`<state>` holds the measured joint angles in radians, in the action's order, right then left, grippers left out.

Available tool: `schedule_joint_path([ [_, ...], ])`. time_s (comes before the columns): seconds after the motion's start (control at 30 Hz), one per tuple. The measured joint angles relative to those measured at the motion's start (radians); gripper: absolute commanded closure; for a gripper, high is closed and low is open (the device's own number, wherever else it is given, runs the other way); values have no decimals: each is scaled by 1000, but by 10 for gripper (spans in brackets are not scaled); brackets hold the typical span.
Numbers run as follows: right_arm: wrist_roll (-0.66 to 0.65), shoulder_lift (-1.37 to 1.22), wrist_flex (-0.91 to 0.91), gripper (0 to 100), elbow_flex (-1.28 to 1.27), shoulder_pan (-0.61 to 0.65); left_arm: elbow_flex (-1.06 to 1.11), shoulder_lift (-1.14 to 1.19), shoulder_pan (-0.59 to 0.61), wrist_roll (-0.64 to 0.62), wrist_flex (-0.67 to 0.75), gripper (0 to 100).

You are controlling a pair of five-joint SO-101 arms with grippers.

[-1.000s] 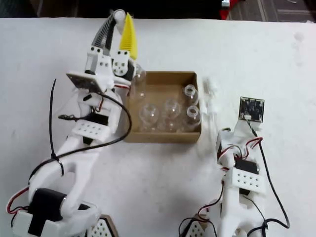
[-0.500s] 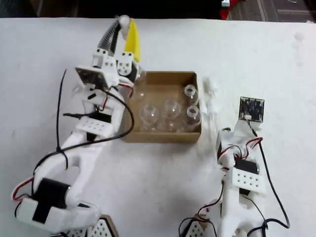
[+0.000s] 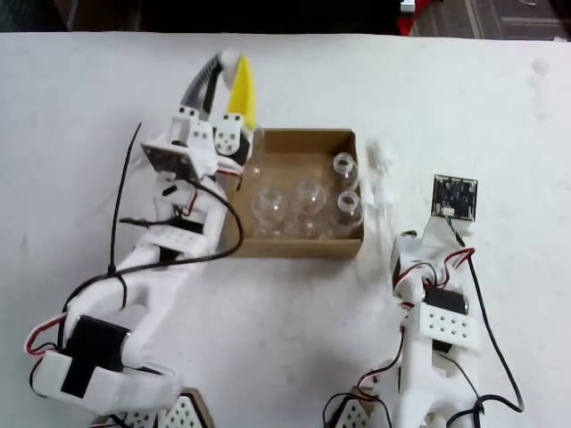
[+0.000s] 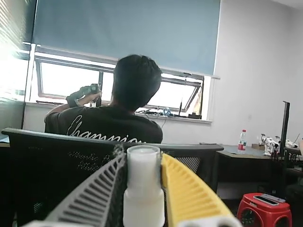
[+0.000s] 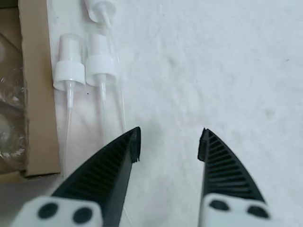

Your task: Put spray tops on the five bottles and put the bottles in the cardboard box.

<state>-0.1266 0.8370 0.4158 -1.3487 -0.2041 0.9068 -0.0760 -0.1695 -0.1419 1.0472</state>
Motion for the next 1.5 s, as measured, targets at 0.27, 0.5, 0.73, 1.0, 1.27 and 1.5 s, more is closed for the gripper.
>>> schedule_joint_path([
  [0.27,0,0,0,818,0,0,64,5,2,0,0,976],
  [0.5,0,0,0,818,0,0,66,3,2,0,-78,869],
  [0.73,0,0,0,818,0,0,69,5,2,0,-104,760],
  [1.0,0,0,0,818,0,0,69,5,2,0,-173,828],
  [1.27,0,0,0,818,0,0,78,-285,0,0,-463,924],
  [1.5,0,0,0,818,0,0,-224,-509,2,-104,-1278,722],
])
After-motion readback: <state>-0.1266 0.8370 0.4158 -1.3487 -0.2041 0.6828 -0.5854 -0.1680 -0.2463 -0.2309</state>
